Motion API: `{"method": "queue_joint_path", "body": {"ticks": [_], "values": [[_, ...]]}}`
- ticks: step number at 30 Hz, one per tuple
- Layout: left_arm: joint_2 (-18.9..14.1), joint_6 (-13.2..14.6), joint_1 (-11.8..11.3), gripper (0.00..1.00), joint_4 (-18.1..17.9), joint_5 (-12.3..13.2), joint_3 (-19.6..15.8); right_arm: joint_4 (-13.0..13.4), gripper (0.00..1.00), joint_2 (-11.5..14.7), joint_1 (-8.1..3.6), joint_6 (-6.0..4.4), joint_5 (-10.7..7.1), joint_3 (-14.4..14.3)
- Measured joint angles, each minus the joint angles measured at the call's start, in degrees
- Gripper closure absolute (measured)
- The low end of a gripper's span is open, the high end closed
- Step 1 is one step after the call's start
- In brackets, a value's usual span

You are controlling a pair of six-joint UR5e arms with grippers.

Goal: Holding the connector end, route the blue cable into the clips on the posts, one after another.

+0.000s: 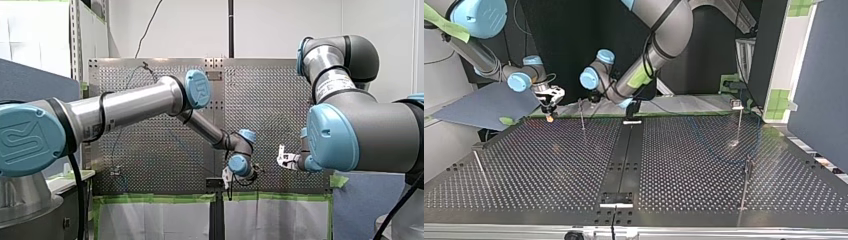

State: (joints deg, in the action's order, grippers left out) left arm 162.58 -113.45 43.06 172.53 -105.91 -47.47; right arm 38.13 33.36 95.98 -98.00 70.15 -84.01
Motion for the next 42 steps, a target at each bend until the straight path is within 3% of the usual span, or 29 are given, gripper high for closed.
{"method": "queue_joint_path", "body": {"ticks": [7,23,32,37,42], "values": [[-2.91,0.10,0.40,0.00,-1.22,0.03,-3.25,-0.09,1.00,0.01,-0.03,0.02,0.00,0.00],[-11.98,1.41,2.01,0.00,-9.53,0.40,-12.34,-2.27,1.00,0.00,0.28,0.65,0.00,-0.01],[-16.68,2.38,5.96,0.00,-8.71,-3.63,-17.50,-2.67,1.00,0.01,0.19,0.66,0.00,-0.02],[-17.07,2.73,7.13,0.00,-8.25,-5.70,-19.91,-2.70,1.00,0.01,0.21,0.63,0.03,-0.01],[-17.03,0.78,7.08,0.00,-8.18,-5.90,-22.77,-2.70,1.00,0.00,0.13,0.67,0.01,0.00]]}}
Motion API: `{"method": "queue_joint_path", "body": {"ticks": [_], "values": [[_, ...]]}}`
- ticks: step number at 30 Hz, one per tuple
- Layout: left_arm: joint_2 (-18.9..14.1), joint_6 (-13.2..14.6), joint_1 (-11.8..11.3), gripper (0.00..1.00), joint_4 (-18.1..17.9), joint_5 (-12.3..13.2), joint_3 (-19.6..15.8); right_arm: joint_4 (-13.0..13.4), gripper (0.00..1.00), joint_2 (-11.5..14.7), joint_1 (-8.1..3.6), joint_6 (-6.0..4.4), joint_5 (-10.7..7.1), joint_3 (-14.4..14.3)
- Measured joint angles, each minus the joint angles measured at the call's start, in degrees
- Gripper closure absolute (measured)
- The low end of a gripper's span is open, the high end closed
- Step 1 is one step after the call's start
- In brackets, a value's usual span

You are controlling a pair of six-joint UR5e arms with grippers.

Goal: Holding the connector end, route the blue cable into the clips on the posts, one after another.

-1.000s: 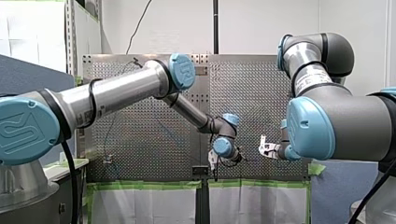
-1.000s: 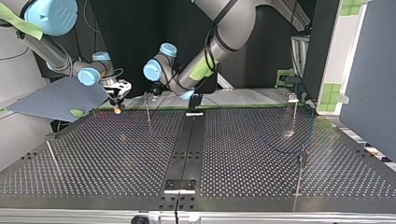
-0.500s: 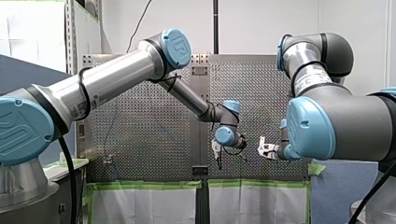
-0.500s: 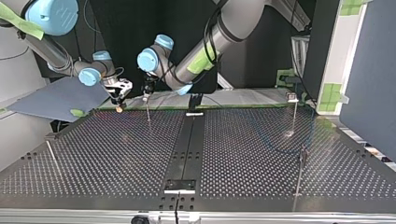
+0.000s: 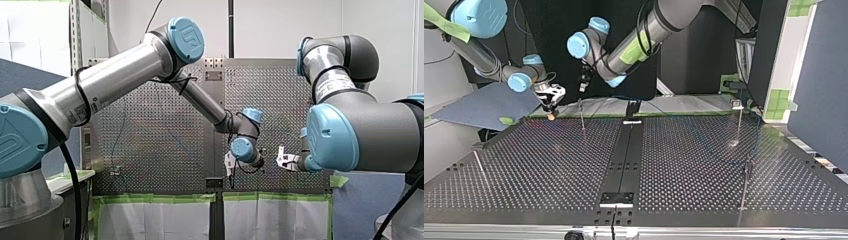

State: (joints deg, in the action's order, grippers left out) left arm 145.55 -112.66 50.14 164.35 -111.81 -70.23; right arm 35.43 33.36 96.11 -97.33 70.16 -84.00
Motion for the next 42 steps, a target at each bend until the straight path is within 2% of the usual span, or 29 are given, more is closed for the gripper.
{"method": "queue_joint_path", "body": {"ticks": [4,8,14,20,29,34,42], "values": [[0.01,-1.92,-0.62,0.00,-0.57,1.27,-2.14,0.00,1.00,0.00,0.15,0.01,0.02,-0.01],[0.02,-3.32,-2.28,0.00,-2.62,3.52,-3.98,0.00,1.00,0.00,0.24,0.02,0.00,-0.03],[1.96,-4.30,-4.01,0.00,-4.45,6.89,-4.46,0.00,1.00,0.00,0.26,0.02,0.01,-0.02],[4.73,-4.68,-4.31,0.00,-6.05,8.48,-4.39,0.00,1.00,0.00,0.06,0.02,0.03,-0.01],[5.47,-5.44,-4.13,0.00,-9.84,11.09,-3.64,0.13,1.00,0.00,0.21,0.02,0.08,0.00],[5.47,-5.59,-3.64,0.00,-9.99,11.40,-1.12,0.11,1.00,0.00,0.28,0.02,0.08,0.01],[5.51,-5.53,-4.09,0.00,-9.03,9.68,1.15,0.05,1.00,0.00,0.35,0.02,0.08,0.01]]}}
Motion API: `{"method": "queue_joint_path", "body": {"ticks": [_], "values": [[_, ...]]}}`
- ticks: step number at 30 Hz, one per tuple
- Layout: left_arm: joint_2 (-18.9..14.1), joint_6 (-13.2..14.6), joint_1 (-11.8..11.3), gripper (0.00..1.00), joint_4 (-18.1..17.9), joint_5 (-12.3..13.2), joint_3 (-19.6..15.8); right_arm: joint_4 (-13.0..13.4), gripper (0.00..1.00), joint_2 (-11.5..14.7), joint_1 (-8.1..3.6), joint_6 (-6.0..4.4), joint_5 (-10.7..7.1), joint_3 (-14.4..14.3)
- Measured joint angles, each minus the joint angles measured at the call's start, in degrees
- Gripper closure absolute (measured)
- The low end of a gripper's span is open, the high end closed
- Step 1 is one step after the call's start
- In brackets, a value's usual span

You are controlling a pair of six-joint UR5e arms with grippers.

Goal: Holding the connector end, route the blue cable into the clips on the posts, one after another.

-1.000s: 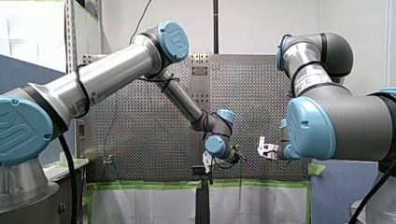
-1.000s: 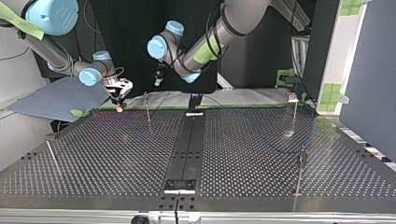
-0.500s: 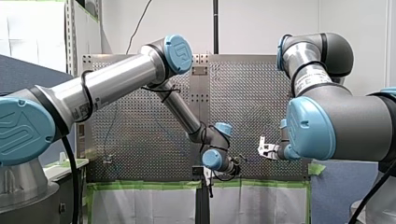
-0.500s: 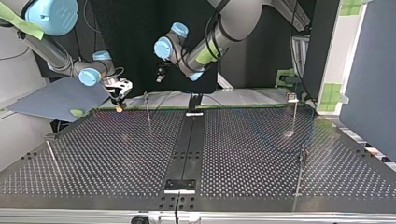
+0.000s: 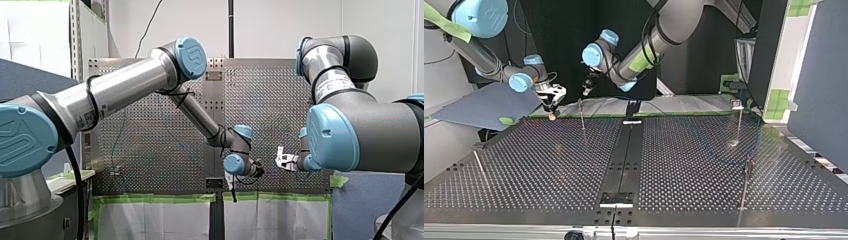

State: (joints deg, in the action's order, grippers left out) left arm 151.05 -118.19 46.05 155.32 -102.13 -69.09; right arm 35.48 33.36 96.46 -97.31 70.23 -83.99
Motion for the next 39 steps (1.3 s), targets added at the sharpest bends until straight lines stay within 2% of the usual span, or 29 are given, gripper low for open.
{"method": "queue_joint_path", "body": {"ticks": [11,25,30,39], "values": [[0.05,3.10,-0.24,0.00,-0.02,-0.36,0.10,-0.04,1.00,0.00,0.02,0.00,-0.01,0.00],[0.06,4.07,-0.30,0.00,0.20,-0.49,0.09,-0.05,1.00,0.00,0.08,0.00,-0.06,0.00],[0.06,6.42,-0.03,0.00,2.31,-0.71,0.10,-0.05,1.00,0.00,0.08,0.00,-0.09,-0.01],[0.08,11.16,0.15,0.00,7.04,-3.36,0.11,-0.18,1.00,0.00,0.08,0.00,-0.09,-0.02]]}}
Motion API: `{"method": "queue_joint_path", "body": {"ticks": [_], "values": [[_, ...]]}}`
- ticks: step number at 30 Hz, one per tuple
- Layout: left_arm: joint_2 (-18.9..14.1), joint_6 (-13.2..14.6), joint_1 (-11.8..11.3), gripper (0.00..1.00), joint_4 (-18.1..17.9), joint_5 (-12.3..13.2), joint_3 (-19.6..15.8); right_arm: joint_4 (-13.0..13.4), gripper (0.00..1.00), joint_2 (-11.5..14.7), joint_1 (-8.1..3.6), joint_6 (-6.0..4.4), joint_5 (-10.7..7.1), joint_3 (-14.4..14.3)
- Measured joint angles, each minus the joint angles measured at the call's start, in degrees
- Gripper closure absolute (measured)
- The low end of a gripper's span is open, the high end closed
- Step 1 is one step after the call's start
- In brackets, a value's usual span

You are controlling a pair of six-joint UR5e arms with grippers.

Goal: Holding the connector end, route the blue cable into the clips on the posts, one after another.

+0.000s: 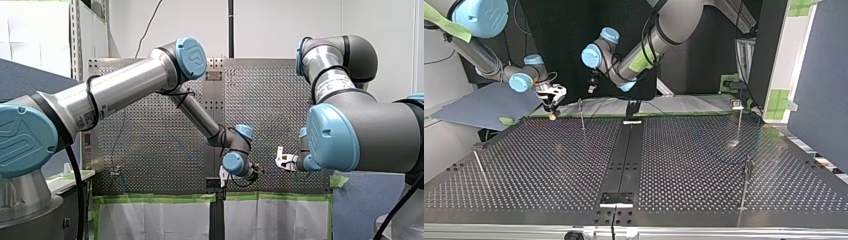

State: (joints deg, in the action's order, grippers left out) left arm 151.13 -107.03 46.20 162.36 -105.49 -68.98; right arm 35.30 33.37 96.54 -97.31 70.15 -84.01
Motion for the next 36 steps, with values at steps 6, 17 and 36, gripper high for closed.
{"method": "queue_joint_path", "body": {"ticks": [6,17,36], "values": [[-0.01,2.32,-0.15,0.00,2.44,-0.93,-0.01,-0.12,1.00,0.00,0.00,0.00,0.00,0.00],[-0.01,3.07,-0.37,0.00,3.06,-1.67,-0.01,-0.17,1.00,0.00,0.00,0.00,0.01,0.00],[-0.02,2.56,-0.47,0.00,3.00,-1.60,-0.01,-0.16,1.00,-0.01,-0.01,0.00,0.01,0.01]]}}
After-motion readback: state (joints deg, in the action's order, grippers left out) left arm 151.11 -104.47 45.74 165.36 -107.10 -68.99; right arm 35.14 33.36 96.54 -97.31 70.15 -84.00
